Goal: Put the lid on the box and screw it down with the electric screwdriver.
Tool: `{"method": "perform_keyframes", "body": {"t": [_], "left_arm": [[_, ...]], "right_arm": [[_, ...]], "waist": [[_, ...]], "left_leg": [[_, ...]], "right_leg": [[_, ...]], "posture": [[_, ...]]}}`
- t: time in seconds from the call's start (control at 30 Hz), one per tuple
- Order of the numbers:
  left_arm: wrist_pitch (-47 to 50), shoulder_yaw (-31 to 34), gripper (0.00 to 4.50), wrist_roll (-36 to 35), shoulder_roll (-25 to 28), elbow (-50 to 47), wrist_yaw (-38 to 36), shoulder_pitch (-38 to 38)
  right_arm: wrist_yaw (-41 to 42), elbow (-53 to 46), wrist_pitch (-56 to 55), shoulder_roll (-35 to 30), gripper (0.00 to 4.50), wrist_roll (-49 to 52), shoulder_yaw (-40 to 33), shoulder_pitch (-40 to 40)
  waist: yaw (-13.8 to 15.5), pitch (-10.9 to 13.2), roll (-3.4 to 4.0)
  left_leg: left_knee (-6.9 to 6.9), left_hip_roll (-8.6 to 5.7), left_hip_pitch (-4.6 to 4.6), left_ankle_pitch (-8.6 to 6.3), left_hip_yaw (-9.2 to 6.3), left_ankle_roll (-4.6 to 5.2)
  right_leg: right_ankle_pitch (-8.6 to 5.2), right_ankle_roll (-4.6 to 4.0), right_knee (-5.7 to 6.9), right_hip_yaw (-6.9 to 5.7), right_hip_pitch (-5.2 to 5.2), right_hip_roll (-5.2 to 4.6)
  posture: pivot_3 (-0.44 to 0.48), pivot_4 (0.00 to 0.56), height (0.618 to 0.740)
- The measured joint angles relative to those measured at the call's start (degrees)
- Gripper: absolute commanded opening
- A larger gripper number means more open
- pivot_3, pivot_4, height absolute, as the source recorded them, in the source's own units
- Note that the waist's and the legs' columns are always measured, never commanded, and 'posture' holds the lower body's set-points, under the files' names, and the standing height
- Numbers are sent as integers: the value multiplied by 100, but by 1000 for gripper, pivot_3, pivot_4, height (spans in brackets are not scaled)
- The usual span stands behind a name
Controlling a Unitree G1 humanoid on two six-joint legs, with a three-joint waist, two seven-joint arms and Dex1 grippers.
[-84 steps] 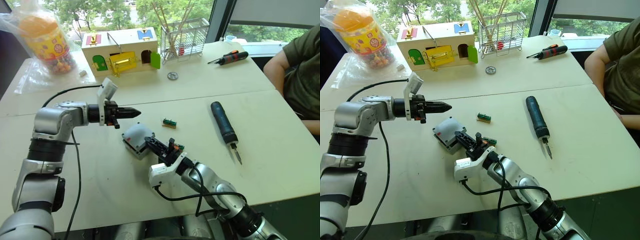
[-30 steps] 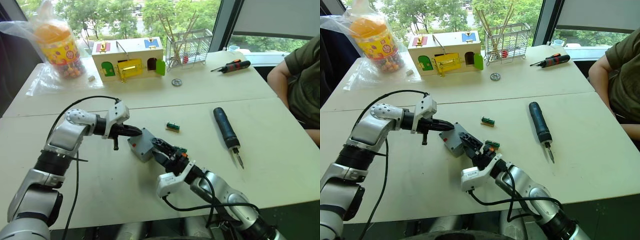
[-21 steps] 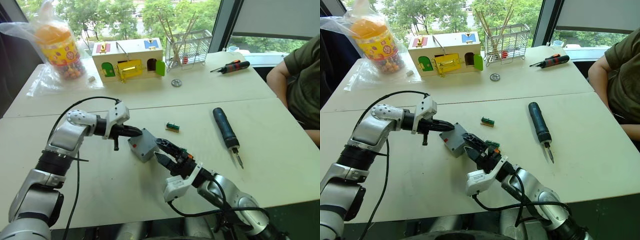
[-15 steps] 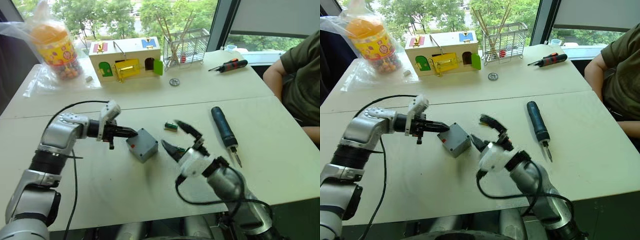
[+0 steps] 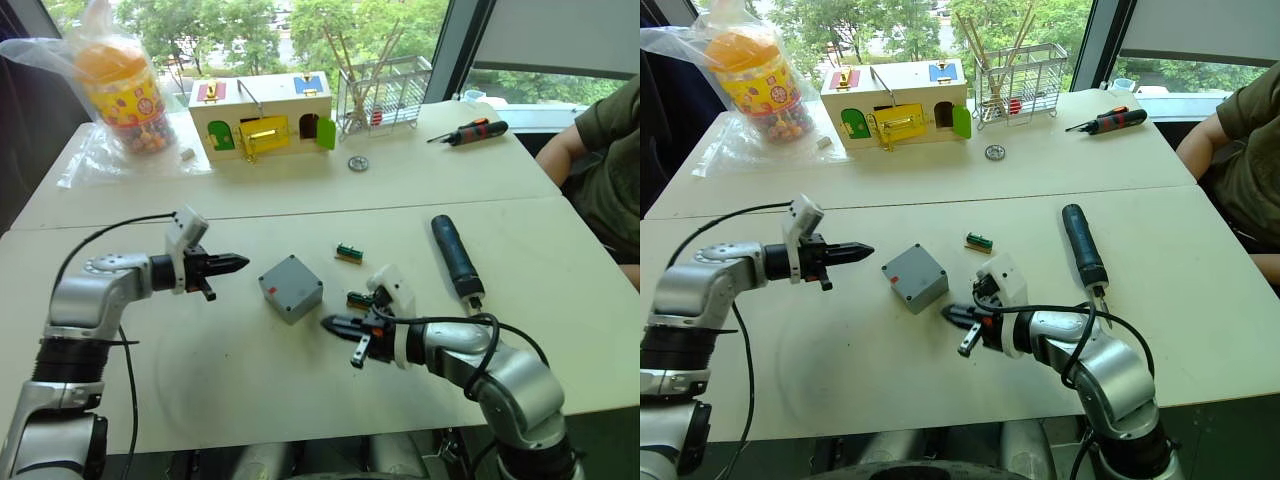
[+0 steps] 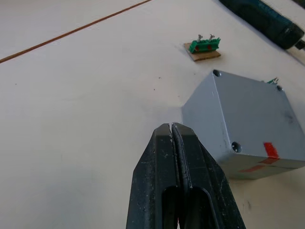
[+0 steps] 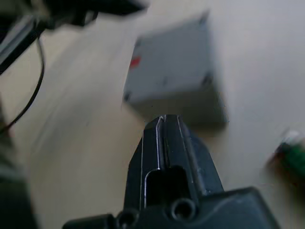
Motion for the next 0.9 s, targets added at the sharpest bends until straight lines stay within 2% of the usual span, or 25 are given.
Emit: {"method": "perform_keyframes", "body": {"t": [0.1, 0.23, 0.57, 0.9], "left_arm": [[-106, -161, 0, 69, -187, -1, 86, 9], [-103, -216, 0, 86, -164, -165, 88, 121], [442, -268, 0, -170, 190, -905, -67, 670], [724, -242, 0, -421, 110, -1400, 76, 1088]], "right_arm": [[-35, 72, 313, -9, 11, 259, 1, -466], [-334, 384, 359, 124, 11, 322, 164, -646], [-1162, 1483, -451, 367, 11, -116, 732, -927], [-1333, 2014, -1001, 439, 11, -321, 572, -1261]], "waist": [[-1, -1, -1], [-17, -1, -1], [-34, 2, 2], [-41, 3, 5]], "left_leg": [[-2, 3, 0, -1, 0, 0], [-4, 3, -2, 5, 3, -13], [-4, 3, -2, 2, 8, -9], [-6, 3, -2, 0, 7, -7]], "right_leg": [[0, 0, -1, 0, -3, -2], [0, 1, -5, 2, -8, -4], [1, 1, -8, 1, -11, 0], [1, 1, -10, 1, -11, 2]], "posture": [[0, 150, 740], [0, 150, 740], [0, 150, 740], [0, 150, 740]]}}
